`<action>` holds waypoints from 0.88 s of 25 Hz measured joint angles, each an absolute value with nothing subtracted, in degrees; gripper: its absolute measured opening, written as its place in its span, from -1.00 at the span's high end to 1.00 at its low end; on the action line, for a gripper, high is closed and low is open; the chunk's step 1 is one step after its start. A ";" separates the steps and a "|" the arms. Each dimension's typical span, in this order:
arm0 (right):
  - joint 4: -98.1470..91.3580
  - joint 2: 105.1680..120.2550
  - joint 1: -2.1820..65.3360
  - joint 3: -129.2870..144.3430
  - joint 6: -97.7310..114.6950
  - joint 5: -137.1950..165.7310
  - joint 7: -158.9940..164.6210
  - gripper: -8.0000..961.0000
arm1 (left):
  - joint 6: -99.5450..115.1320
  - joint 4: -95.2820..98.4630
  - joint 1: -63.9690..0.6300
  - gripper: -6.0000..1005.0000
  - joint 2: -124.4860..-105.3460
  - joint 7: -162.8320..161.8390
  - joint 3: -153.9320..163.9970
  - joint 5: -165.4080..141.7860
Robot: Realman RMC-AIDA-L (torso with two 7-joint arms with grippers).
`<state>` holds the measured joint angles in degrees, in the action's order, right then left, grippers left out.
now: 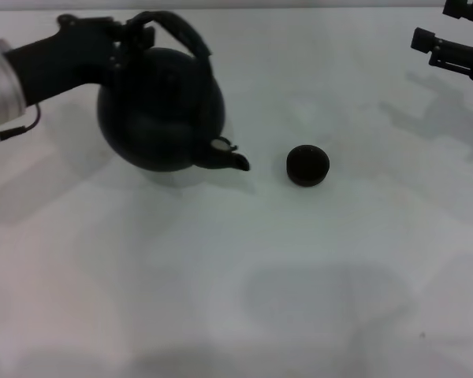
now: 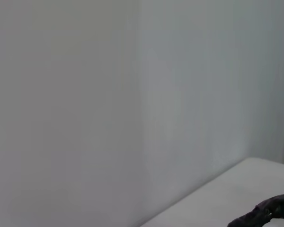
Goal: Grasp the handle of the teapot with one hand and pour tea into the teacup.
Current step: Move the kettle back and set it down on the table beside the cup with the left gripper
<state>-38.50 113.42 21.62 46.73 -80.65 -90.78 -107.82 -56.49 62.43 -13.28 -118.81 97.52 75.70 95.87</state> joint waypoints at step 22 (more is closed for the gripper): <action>-38.21 113.56 22.39 46.76 -79.84 -87.48 -105.82 -0.83 | -65.89 27.14 -18.32 0.72 -118.82 133.16 64.67 117.06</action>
